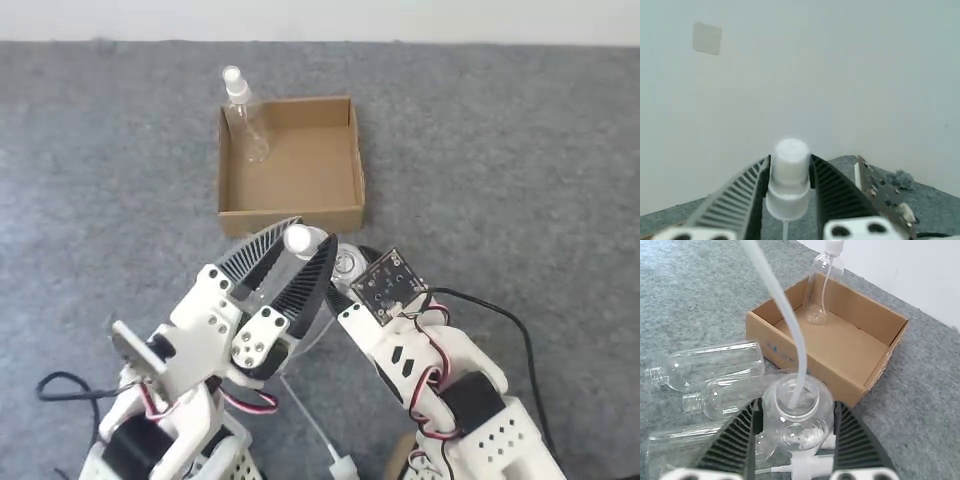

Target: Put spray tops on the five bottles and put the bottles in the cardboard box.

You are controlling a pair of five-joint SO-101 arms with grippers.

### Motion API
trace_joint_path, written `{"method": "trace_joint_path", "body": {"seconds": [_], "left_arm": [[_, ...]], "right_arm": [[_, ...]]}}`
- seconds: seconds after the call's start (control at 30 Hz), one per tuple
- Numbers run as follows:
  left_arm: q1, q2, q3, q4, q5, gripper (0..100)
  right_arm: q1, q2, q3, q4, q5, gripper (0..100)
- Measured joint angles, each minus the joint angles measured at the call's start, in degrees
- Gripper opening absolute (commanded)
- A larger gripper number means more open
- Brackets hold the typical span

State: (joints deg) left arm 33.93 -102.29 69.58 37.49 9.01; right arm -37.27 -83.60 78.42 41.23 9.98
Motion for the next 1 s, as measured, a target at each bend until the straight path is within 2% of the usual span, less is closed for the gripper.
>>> {"method": "trace_joint_path", "body": {"seconds": [0.3,0.77,1.0], "left_arm": [[0.35,0.00,3.34,0.00,-3.60,1],[0.35,0.26,5.80,1.05,-3.69,1],[2.90,0.18,7.38,1.32,-3.87,1]], "right_arm": [[0.18,0.00,0.00,0.00,0.00,2.7],[0.18,0.00,0.00,0.09,0.00,2.6],[0.18,0.00,0.00,0.09,0.00,0.8]]}}
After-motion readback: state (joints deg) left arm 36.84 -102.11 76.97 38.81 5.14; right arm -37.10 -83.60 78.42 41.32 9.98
